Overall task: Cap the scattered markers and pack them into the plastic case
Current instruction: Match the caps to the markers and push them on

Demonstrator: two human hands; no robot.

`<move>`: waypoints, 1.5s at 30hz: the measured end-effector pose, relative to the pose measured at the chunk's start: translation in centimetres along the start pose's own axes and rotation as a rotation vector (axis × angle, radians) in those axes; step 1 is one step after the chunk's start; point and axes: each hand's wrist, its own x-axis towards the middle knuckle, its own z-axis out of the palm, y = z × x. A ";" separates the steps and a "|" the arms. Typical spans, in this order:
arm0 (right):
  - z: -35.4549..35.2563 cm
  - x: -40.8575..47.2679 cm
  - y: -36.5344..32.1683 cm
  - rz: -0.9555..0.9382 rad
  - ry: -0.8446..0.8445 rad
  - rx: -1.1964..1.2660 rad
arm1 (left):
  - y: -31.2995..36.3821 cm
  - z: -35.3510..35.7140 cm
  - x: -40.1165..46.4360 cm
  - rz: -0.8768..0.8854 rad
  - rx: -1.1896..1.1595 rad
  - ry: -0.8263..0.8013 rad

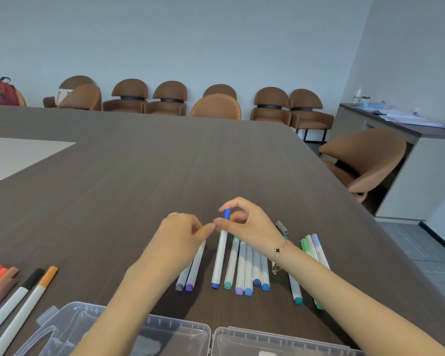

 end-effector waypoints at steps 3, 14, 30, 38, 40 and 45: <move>-0.4 0.2 0.8 -0.007 -0.046 -0.124 | -0.8 0.0 -0.2 -0.040 0.168 0.033; -8.2 2.0 4.1 0.148 -0.012 -0.631 | -1.1 2.7 0.3 -0.081 0.212 -0.058; -4.4 0.9 -0.4 0.075 0.011 0.269 | 1.2 1.3 -0.6 0.049 -0.432 -0.250; -3.2 0.3 -1.1 0.127 0.037 0.402 | 1.6 1.2 -0.9 0.064 -0.492 -0.293; -3.0 0.3 -1.0 0.132 0.018 0.368 | 1.5 1.1 -0.9 0.070 -0.508 -0.295; -2.7 0.3 -1.0 0.119 -0.033 0.302 | 1.3 1.2 -0.8 0.086 -0.520 -0.271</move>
